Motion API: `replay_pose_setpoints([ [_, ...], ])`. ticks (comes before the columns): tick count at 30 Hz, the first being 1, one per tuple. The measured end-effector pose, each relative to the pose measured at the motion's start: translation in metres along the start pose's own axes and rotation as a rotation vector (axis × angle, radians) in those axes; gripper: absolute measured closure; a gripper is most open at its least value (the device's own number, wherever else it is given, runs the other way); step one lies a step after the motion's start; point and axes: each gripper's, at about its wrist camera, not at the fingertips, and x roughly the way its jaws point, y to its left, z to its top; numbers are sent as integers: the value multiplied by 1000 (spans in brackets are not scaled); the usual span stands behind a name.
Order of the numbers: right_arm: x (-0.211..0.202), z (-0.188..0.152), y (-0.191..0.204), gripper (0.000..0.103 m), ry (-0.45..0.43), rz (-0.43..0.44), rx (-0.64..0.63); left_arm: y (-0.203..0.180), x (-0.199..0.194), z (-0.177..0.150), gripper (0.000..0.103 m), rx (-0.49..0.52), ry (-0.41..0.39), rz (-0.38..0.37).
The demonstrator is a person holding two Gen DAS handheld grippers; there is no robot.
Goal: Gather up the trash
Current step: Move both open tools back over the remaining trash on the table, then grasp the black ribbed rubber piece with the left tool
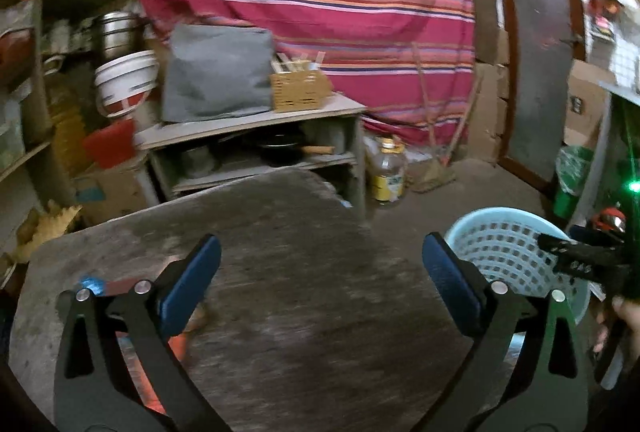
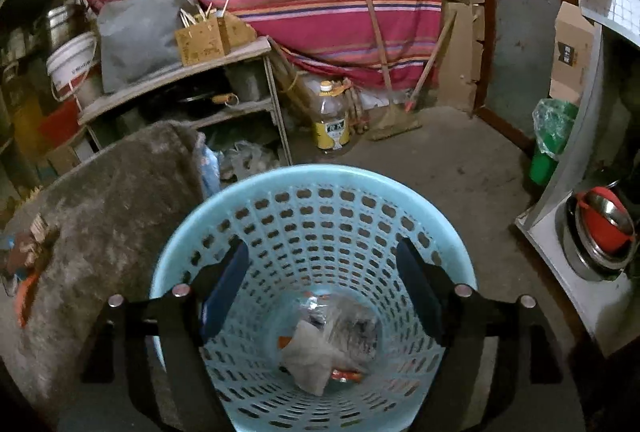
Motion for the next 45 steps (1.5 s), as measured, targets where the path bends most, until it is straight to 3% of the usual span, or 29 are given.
replay_pose_setpoints([
  [5,-13,2,25,13,-40,-1,-37,55,-16,-9,5,-12,-20,87],
  [11,-30,3,68,9,-94,43,-77,121,-32,-23,5,-41,-59,219],
  [19,-40,-8,135,5,-131,104,-162,196,-34,-43,5,-109,-17,322],
  [32,-17,-19,218,4,-71,195,-202,263,-23,-79,5,-157,89,380],
  [45,5,-28,279,4,-45,68,-314,295,16,-111,5,-213,212,324],
])
